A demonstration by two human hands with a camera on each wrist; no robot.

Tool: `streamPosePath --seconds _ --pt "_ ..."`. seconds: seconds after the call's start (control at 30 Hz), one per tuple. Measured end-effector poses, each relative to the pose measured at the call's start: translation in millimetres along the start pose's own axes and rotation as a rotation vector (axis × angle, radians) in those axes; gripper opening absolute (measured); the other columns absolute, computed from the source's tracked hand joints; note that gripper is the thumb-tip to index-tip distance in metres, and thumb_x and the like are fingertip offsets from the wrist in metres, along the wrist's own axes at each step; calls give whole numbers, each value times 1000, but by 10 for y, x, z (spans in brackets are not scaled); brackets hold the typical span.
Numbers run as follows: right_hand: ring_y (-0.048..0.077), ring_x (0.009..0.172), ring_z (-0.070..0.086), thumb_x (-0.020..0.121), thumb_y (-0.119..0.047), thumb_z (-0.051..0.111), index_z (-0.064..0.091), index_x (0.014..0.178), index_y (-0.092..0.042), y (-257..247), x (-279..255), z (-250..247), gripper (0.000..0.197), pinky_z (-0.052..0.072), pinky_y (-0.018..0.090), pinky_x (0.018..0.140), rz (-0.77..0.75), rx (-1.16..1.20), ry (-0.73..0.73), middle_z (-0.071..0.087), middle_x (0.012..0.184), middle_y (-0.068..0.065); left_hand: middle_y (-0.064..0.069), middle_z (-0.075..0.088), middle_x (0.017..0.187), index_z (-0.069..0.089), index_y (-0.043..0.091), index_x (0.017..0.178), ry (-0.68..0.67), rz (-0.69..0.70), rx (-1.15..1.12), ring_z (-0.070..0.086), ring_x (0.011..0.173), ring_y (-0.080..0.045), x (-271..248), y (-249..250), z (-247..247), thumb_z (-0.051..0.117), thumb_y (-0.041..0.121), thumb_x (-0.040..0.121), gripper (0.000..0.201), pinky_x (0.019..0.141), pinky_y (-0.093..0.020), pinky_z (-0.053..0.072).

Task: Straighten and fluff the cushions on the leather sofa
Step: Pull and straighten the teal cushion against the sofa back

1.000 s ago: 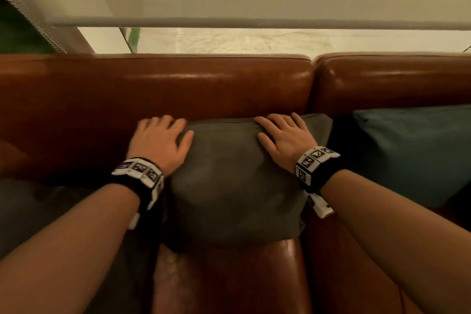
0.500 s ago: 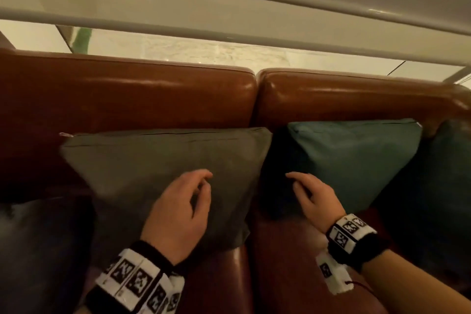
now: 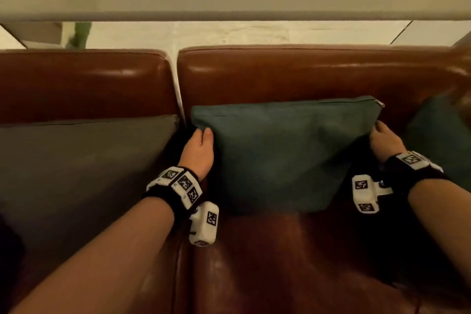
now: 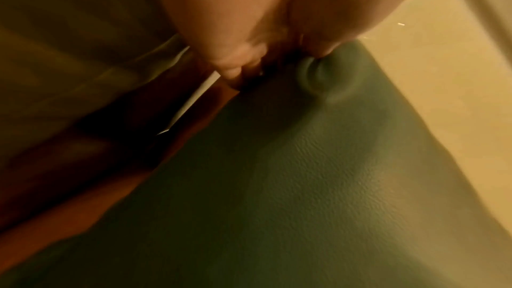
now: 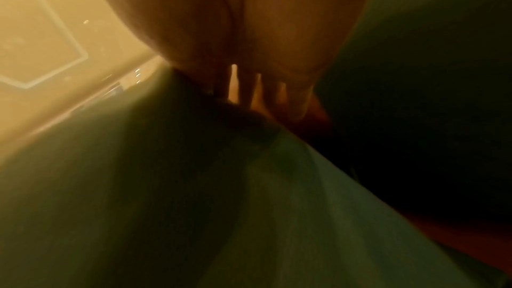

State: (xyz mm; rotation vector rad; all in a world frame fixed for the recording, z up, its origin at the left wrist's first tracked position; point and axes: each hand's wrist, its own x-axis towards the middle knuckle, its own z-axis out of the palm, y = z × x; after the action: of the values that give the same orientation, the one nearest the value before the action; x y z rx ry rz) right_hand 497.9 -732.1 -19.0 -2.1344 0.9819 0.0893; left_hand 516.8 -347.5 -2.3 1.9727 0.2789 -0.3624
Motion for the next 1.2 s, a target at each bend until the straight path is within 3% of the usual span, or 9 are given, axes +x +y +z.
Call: streamPosePath --seconds 0.2,0.33,0.4,0.5,0.6,0.7,0.8,1.0,1.2 --pt "33 117 55 102 -27 43 57 125 -10 52 -80 -18 32 39 37 94 -70 82 155 60 128 14 -4 40 57 40 10 59 356 49 21 34 55 -16 -17 -109 153 50 31 99 46 61 -33 31" --pt "35 115 57 101 -33 45 61 122 -9 87 -45 -75 35 43 40 94 -60 66 198 63 124 16 -9 53 72 54 1 77 411 53 88 47 69 -19 35 -63 172 50 33 98 38 68 -33 35" --pt "33 119 56 100 -35 48 58 128 -13 109 -17 -87 38 43 41 99 26 37 108 60 130 13 -13 65 109 61 5 112 343 -85 213 58 103 -29 55 11 207 45 39 99 40 88 -36 42" --pt "29 122 54 98 -26 51 51 134 -15 99 -144 -192 38 40 34 99 43 86 162 57 134 9 -15 51 140 37 12 147 240 -191 521 49 127 -35 -169 58 217 38 48 99 60 104 -44 40" --pt "29 119 53 93 -14 51 56 128 -9 13 -619 -127 35 36 32 104 -530 49 347 59 128 13 -13 57 125 48 15 134 370 304 780 56 112 -35 -672 93 464 41 37 94 47 93 -44 45" --pt "26 138 39 93 -26 39 50 139 -13 -225 -901 480 49 25 42 118 -929 -287 90 48 146 9 -5 41 150 44 23 142 241 555 872 35 140 -31 -555 236 1024 39 37 92 52 115 -50 26" --pt "18 152 3 98 -44 17 17 155 -25 -436 -723 890 60 -1 44 122 -924 -673 -66 14 164 -3 4 13 163 14 32 154 57 565 1028 6 152 -24 -2 276 1255 23 43 99 57 123 -45 4" --pt "16 152 -2 95 -65 11 4 156 -32 89 230 256 69 -1 39 123 -795 -805 5 5 165 -3 7 12 163 10 34 155 93 555 1140 7 151 -21 421 -33 699 23 58 96 65 123 -40 7" --pt "25 138 36 95 -58 15 40 142 -24 -152 179 167 63 20 45 118 -806 -744 44 45 146 2 -4 48 135 39 28 144 218 523 1138 42 123 -29 377 359 664 26 55 94 58 100 -46 32"
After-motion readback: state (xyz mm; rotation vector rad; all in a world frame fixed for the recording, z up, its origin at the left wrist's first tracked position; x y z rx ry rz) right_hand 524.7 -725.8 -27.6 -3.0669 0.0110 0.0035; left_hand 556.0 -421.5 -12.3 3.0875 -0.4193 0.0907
